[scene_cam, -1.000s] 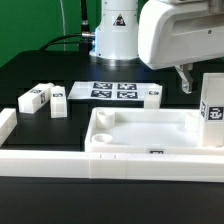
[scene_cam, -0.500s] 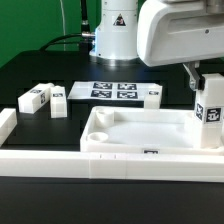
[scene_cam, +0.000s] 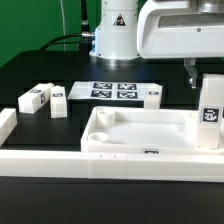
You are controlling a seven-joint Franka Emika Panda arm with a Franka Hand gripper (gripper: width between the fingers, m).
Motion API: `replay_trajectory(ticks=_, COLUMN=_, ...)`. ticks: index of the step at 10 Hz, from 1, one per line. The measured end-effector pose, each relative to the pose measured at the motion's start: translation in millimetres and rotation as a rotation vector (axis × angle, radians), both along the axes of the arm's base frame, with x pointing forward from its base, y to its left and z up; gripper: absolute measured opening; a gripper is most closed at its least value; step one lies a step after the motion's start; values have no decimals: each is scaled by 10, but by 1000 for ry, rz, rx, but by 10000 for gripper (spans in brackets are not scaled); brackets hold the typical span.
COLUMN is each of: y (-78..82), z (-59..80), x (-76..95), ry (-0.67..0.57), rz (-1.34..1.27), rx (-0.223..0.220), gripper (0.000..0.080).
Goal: Assemble desk
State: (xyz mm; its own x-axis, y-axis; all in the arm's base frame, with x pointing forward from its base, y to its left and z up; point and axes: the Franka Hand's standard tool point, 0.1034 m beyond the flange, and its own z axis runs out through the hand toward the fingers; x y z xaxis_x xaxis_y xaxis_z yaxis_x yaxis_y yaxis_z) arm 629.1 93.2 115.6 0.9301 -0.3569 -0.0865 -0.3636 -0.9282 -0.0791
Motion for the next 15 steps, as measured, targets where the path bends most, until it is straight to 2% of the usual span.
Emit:
replay_trajectory(ticks=5, y=-197, z=6, x=26, ry=18, rz=-274, rx=-40, gripper=292)
replay_trajectory(ticks=7, y=-203, z=-1, x=25, ry=20, rz=-290, rx=-40, gripper=303)
replay_trajectory(ticks=8, y=-203, z=-1, x=25, ry=20, rz=-288, rx=-40, gripper=487)
replay_trajectory(ticks=9, y=-184, z=16, x=26, ry=18, rz=-278, rx=-38, gripper=487)
replay_trajectory(ticks=10, y=-139, z=105, x=22, ry=6, rz=-235, rx=-31, gripper=613)
replay_trajectory(ticks=11, y=-138, z=232, x=-30, ry=-8, rz=-179, rx=-24, gripper=644)
replay_trajectory(ticks=13, y=-195, z=405, x=-240, ry=-13, rz=-116, rx=-12, gripper=648)
replay_trajectory(ticks=14, y=-210, z=435, x=-299, ry=-11, rz=-118, rx=-12, gripper=648)
replay_trajectory(ticks=15, y=-204, z=406, x=-288, ry=-8, rz=-117, rx=-12, gripper=649)
